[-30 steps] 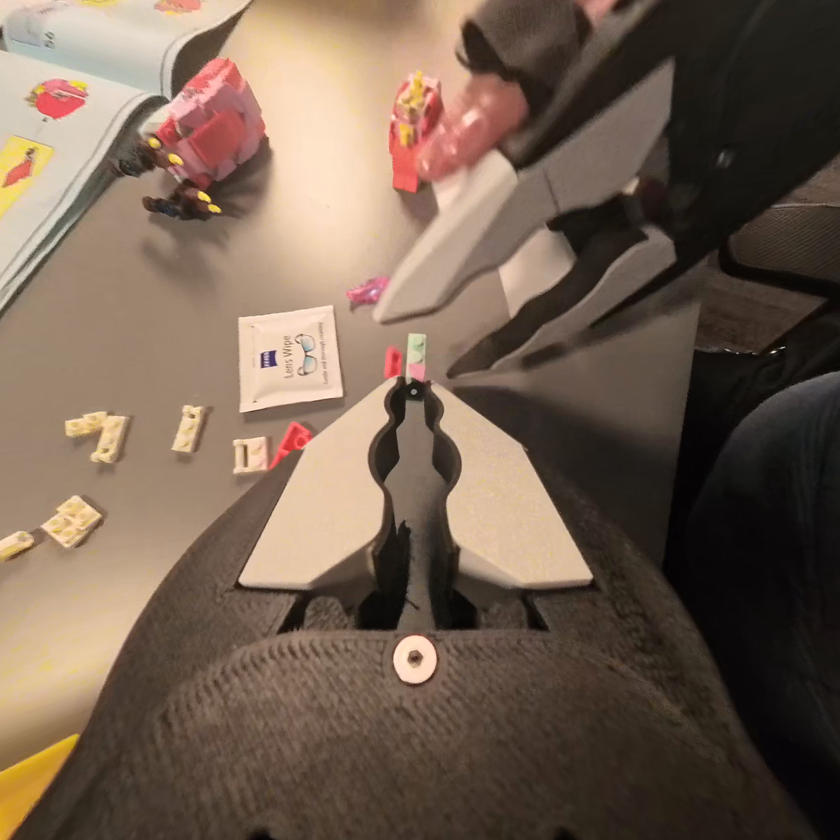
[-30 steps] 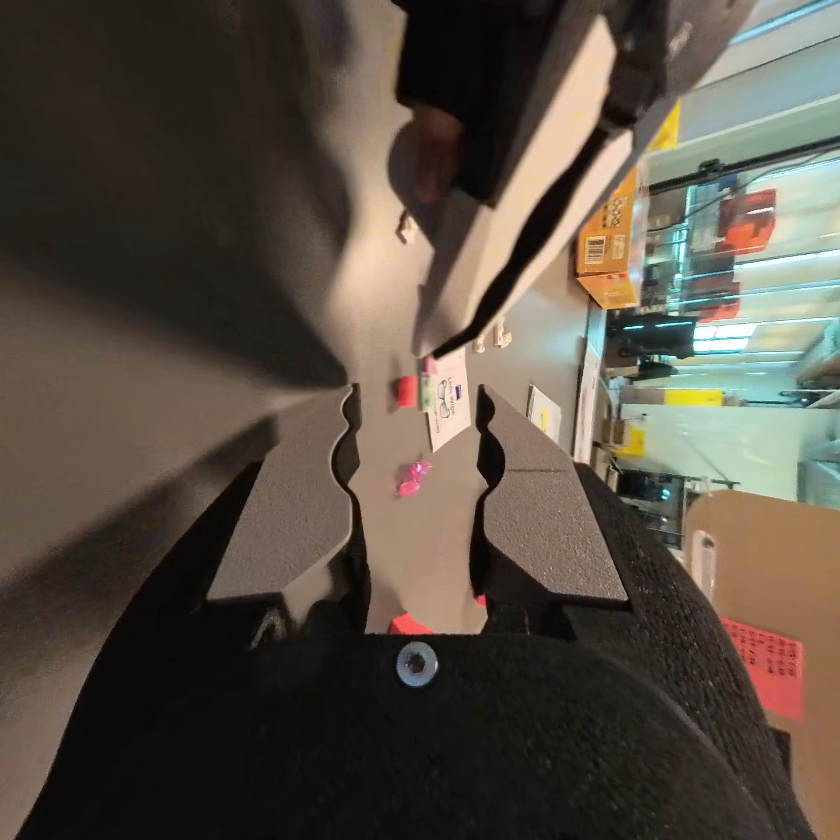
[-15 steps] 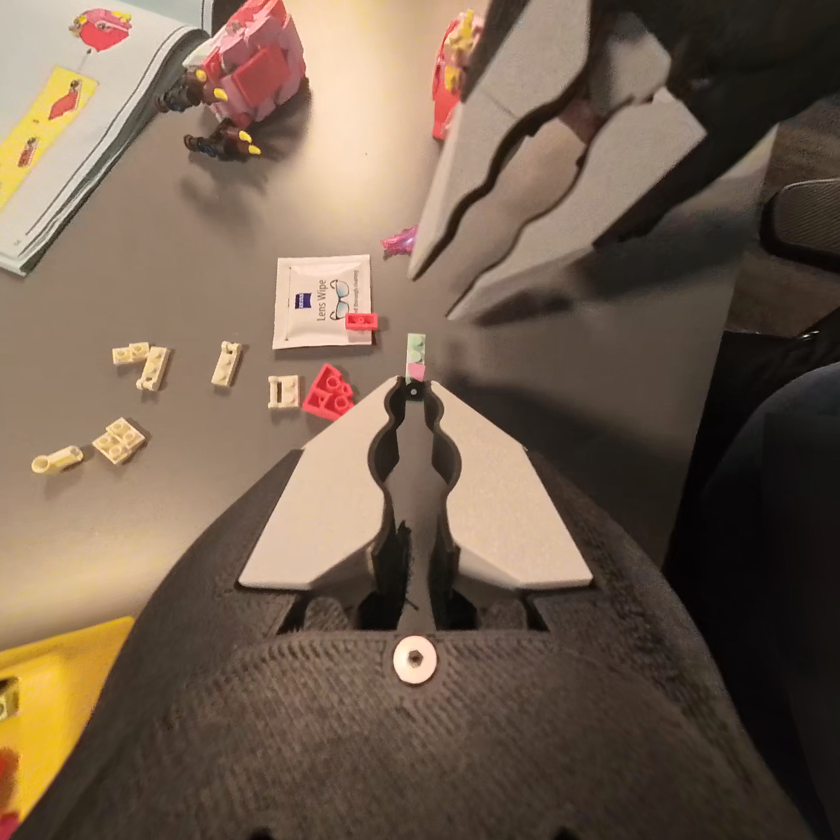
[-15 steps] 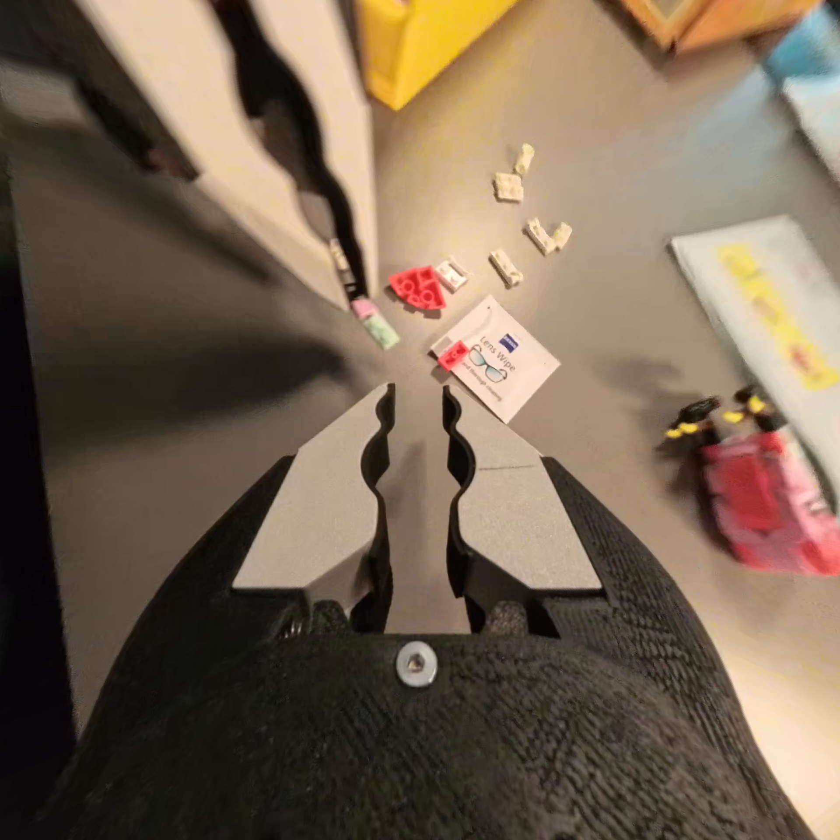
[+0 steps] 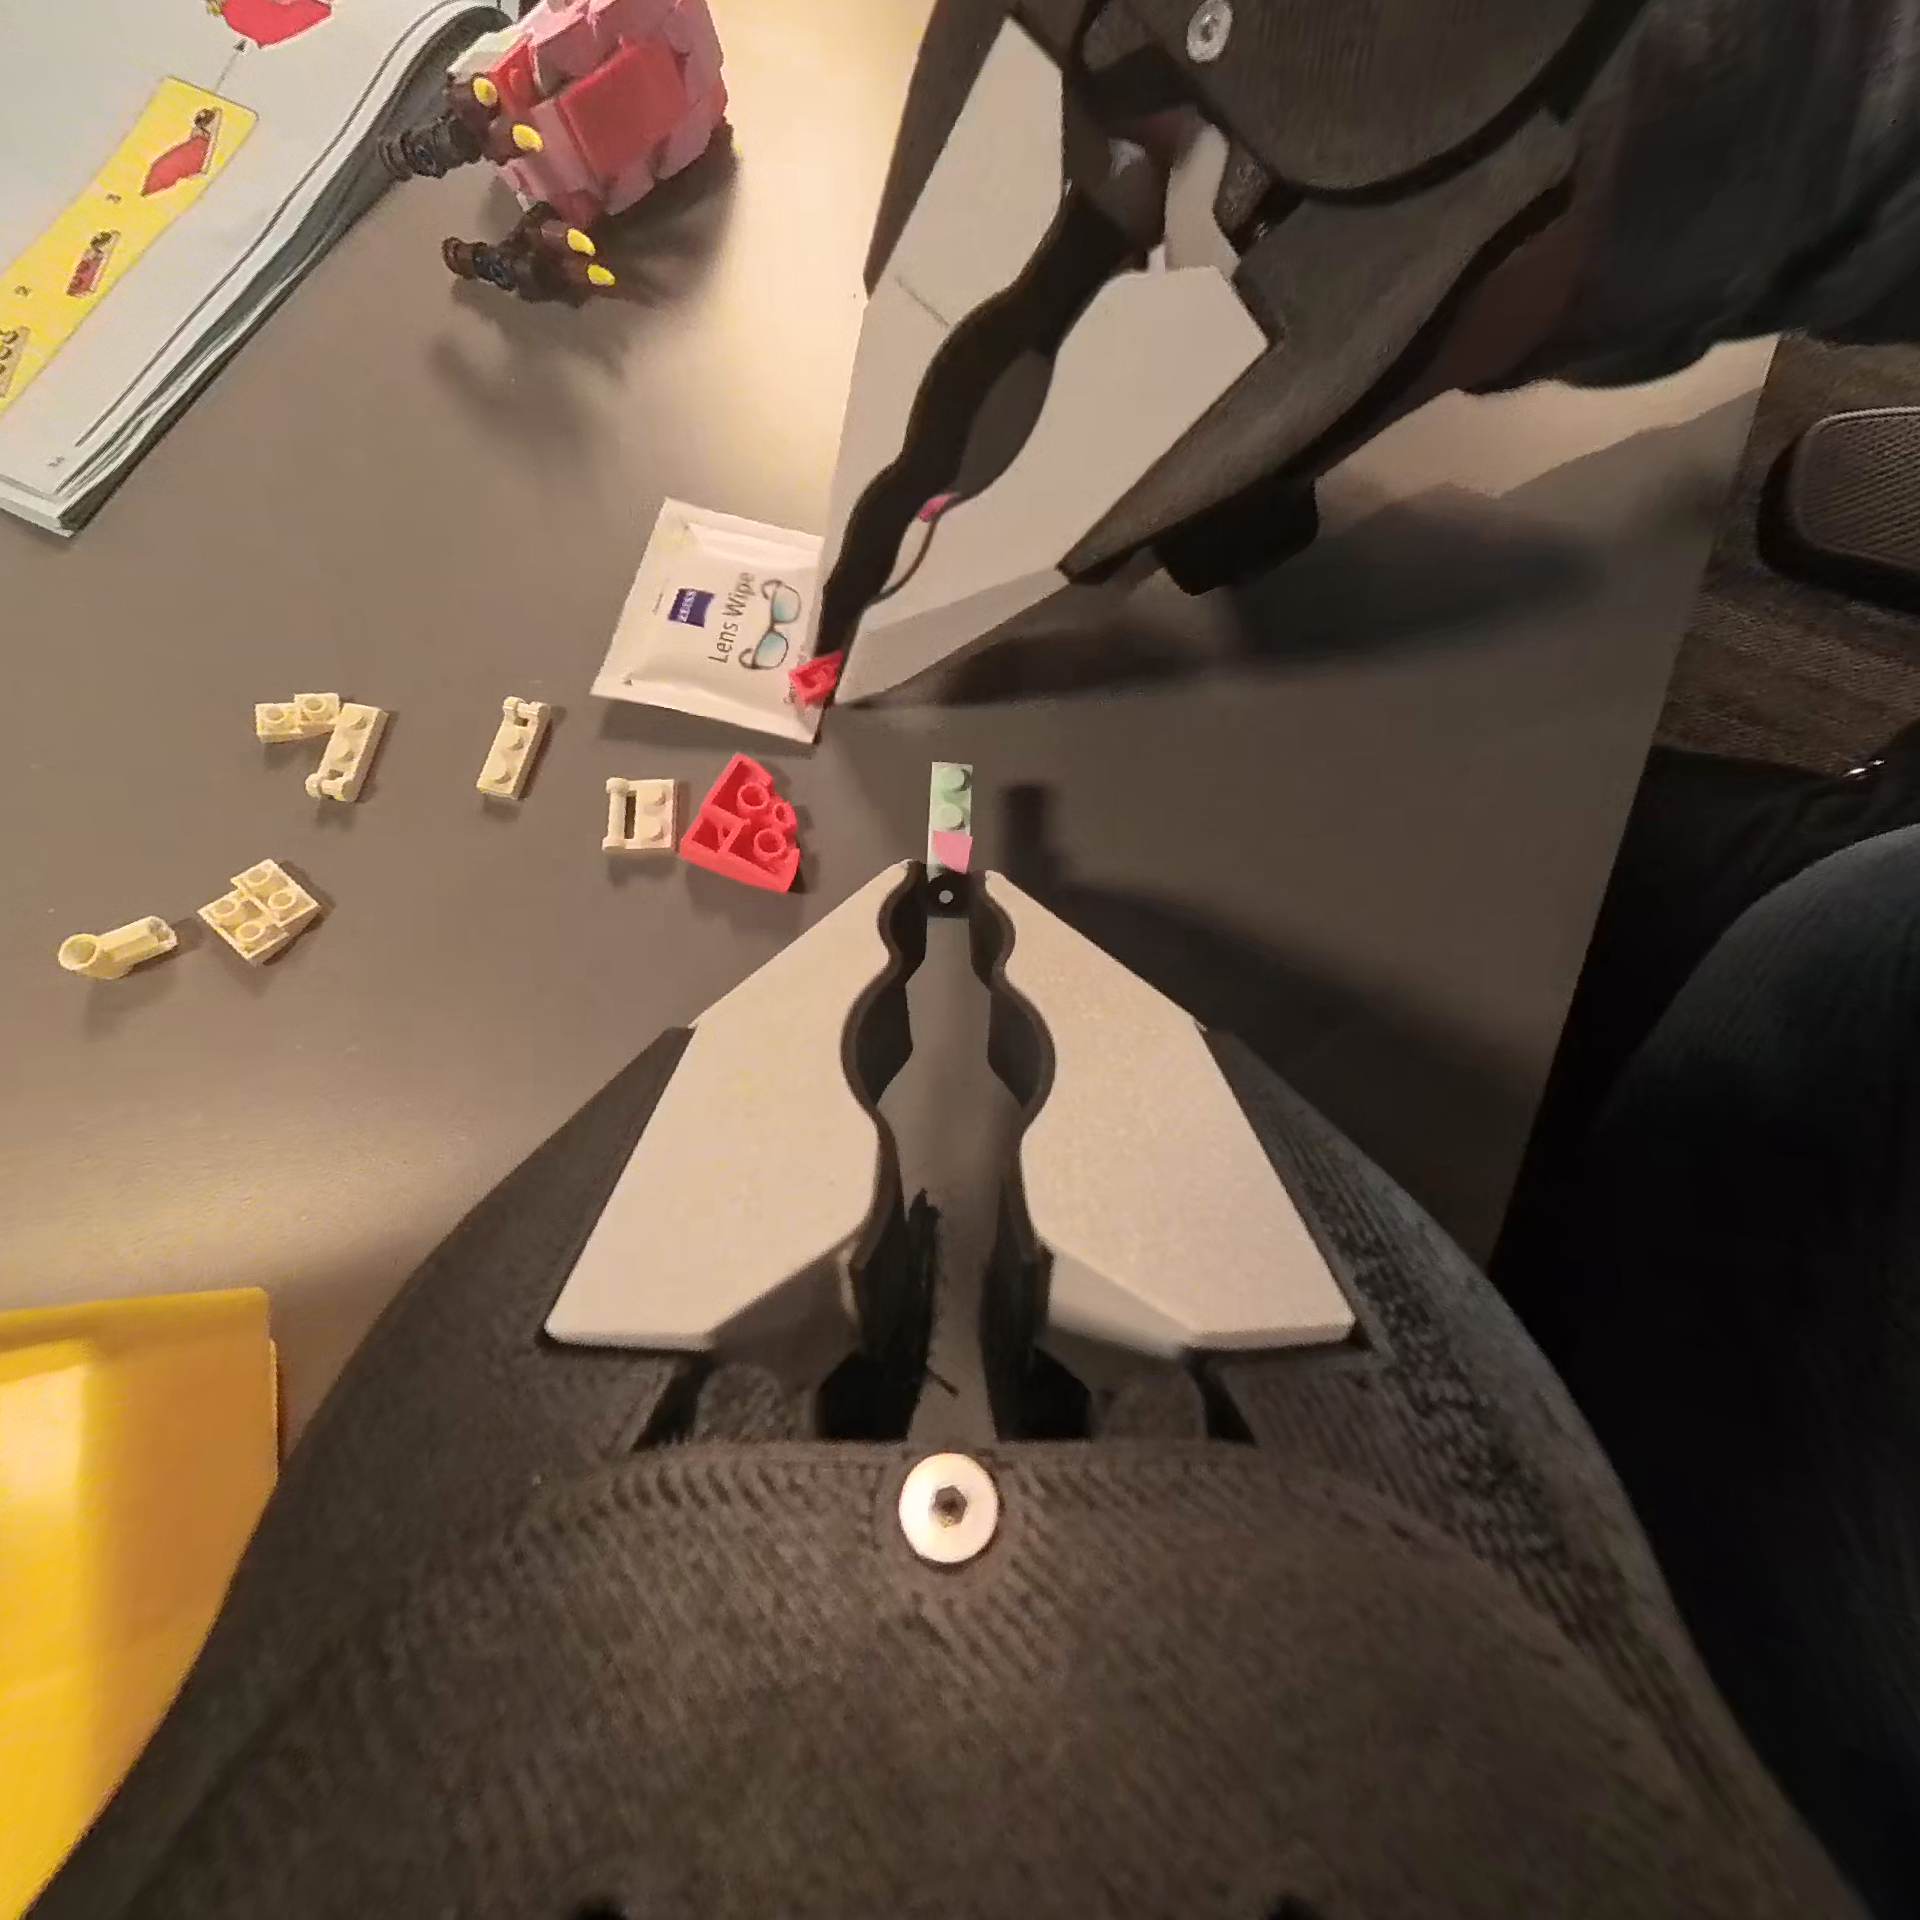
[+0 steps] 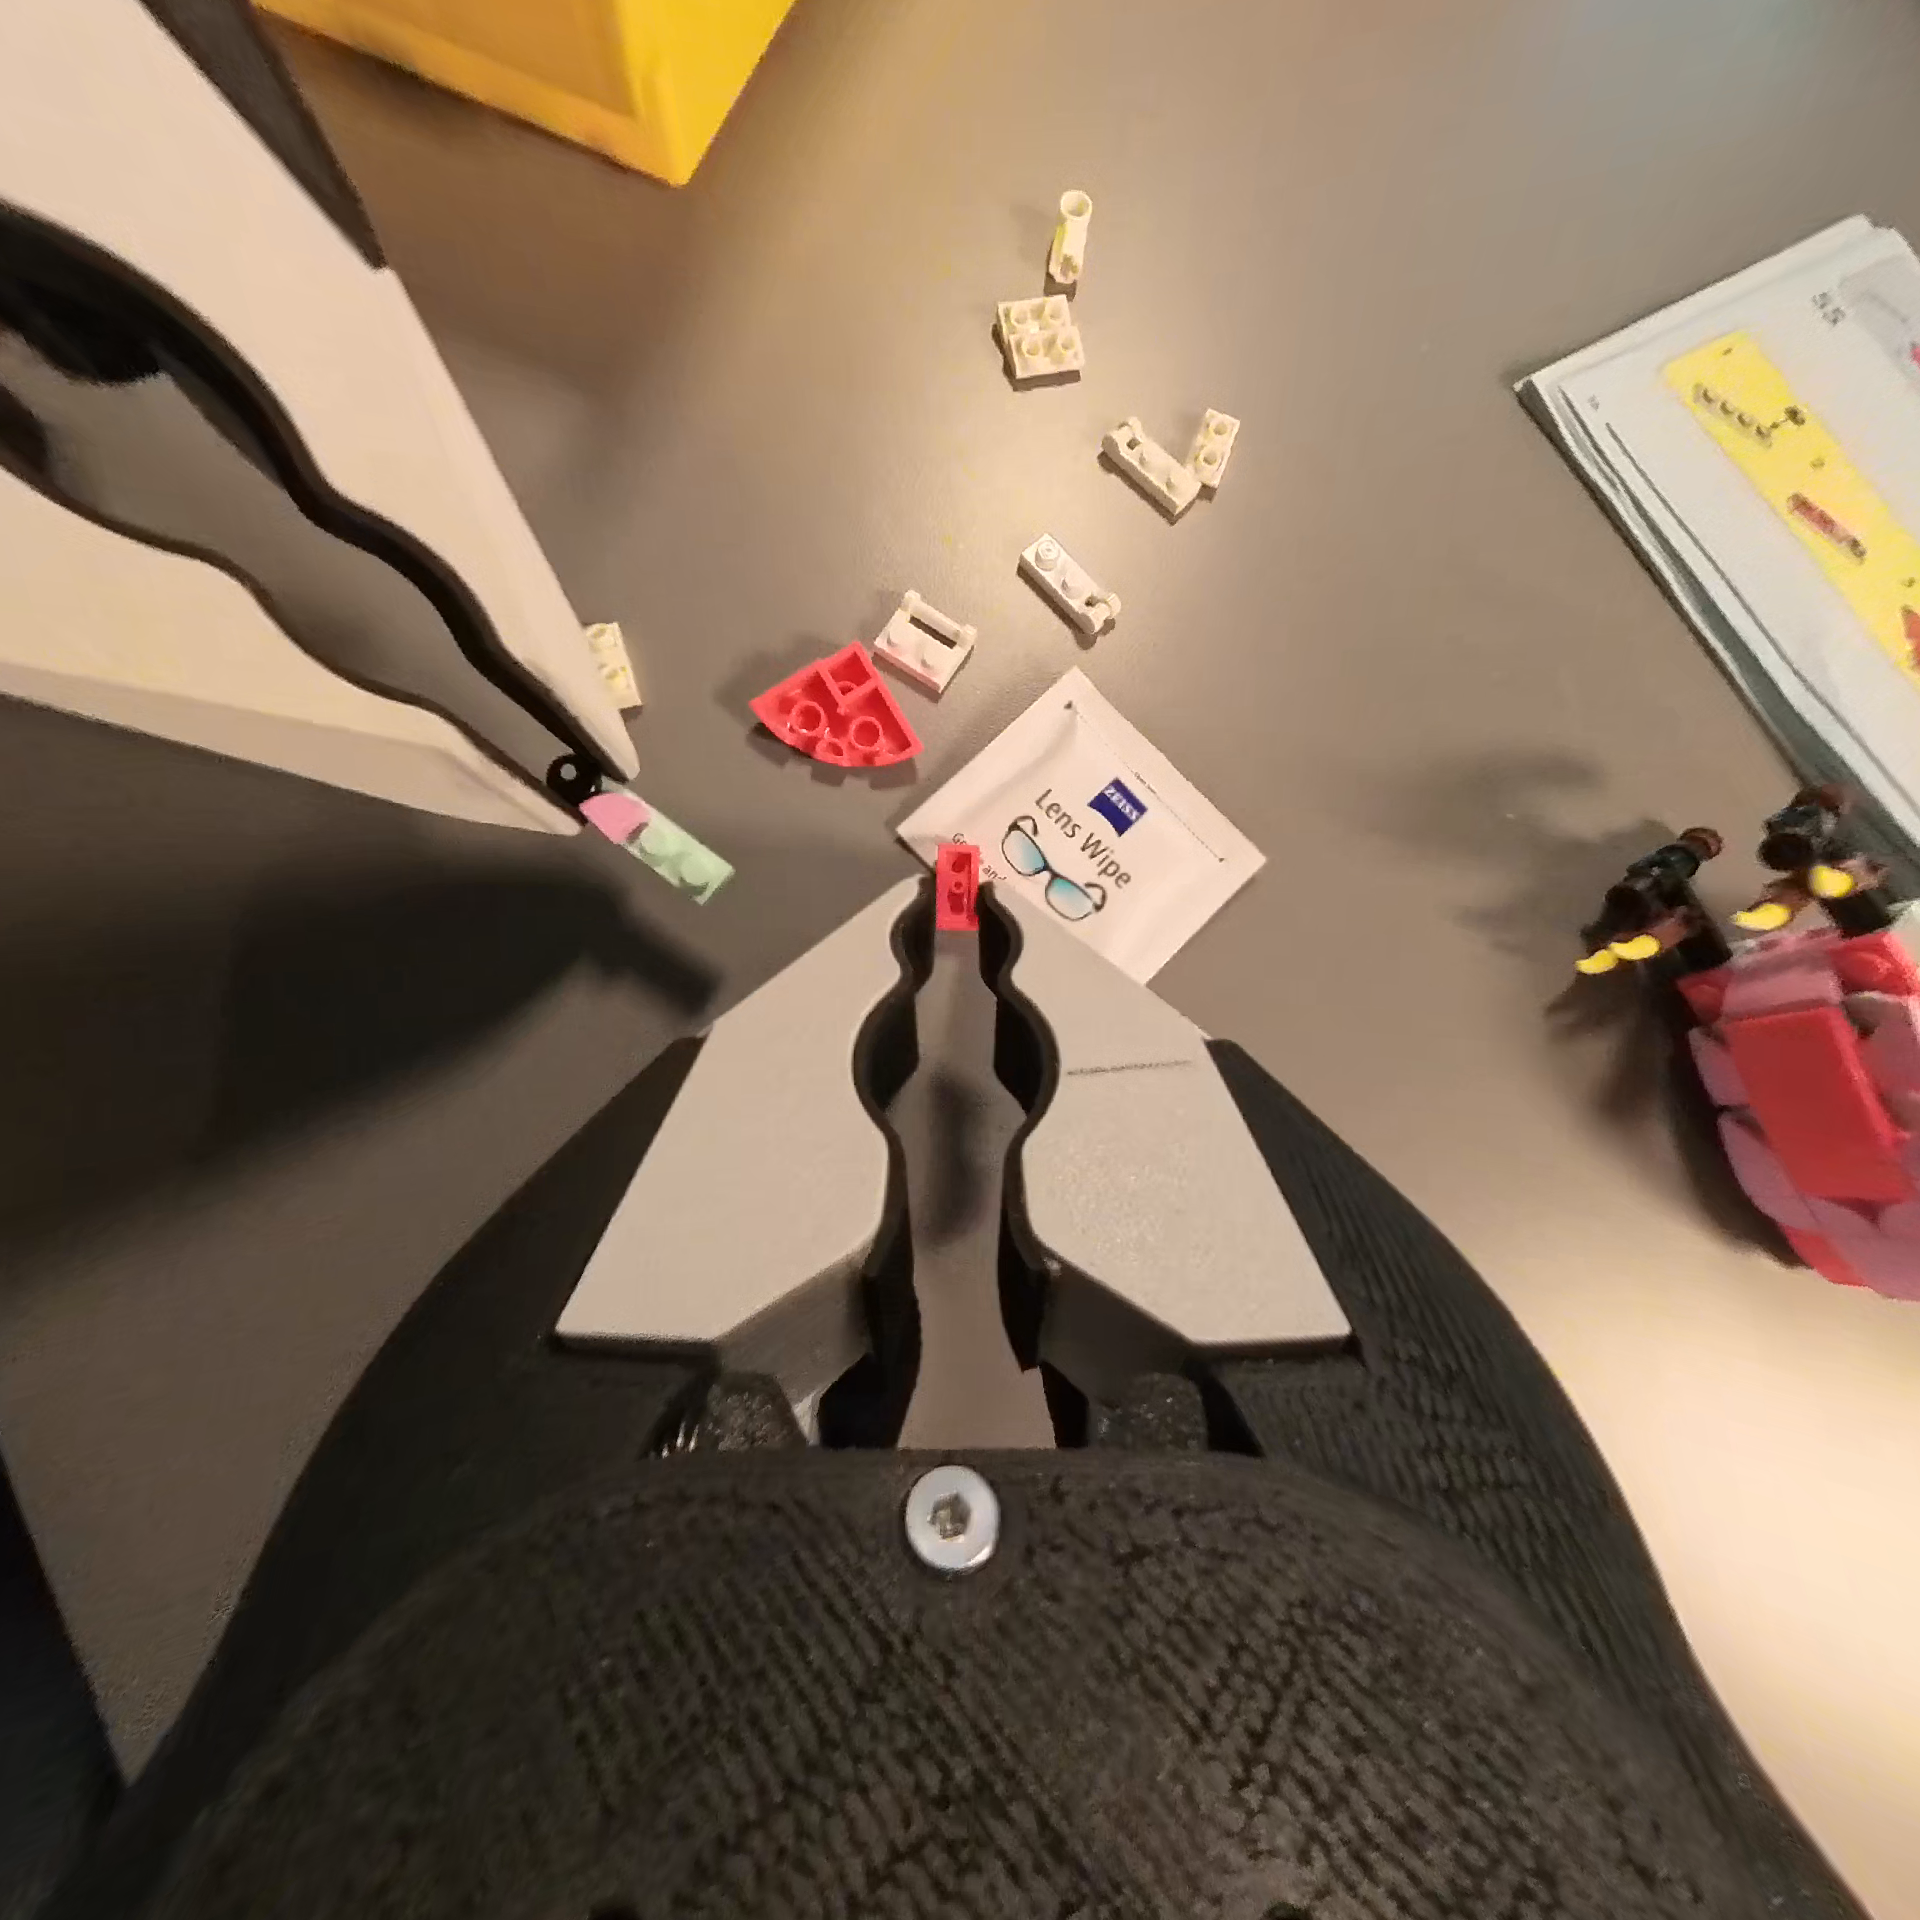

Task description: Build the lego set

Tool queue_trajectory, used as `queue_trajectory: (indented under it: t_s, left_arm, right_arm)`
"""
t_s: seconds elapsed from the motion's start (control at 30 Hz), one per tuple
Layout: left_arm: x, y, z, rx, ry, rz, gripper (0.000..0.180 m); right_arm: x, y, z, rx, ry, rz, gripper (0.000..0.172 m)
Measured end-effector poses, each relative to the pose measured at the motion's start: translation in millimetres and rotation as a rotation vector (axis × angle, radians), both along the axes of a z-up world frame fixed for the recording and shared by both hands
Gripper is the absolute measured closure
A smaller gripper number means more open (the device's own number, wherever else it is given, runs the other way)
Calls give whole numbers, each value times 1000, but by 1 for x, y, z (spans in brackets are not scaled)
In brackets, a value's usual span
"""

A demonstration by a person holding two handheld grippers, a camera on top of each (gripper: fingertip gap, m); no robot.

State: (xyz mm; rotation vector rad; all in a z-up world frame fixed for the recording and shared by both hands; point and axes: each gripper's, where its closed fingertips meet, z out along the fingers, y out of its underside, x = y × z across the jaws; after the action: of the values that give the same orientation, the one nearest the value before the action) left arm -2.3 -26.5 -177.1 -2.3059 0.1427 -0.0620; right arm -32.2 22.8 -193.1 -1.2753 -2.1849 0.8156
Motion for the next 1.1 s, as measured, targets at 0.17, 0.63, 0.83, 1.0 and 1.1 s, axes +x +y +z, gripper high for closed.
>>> queue_trajectory:
  t_s: [0.17, 0.63, 0.83, 1.0, 1.1]
  left_arm:
    - [0, -1, 1, 10, 5, 0, 174]
    - [9, 3, 5, 6, 18, -36, 174]
    - [14, 5, 6, 10, 18, -62, 174]
    - [18, 7, 2, 13, 9, -71, 174]
    - [20, 7, 1, 11, 7, -74, 174]
  right_arm:
    - [8, 1, 6, 386, 128, 296, 165]
    - [66, 0, 0, 1615, 419, 1540, 157]
    - [81, 6, 12, 1106, 256, 1155, 140]
    - [75, -16, 13, 86, -27, 360, 152]
    - [64, -10, 12, -156, -56, 114, 149]
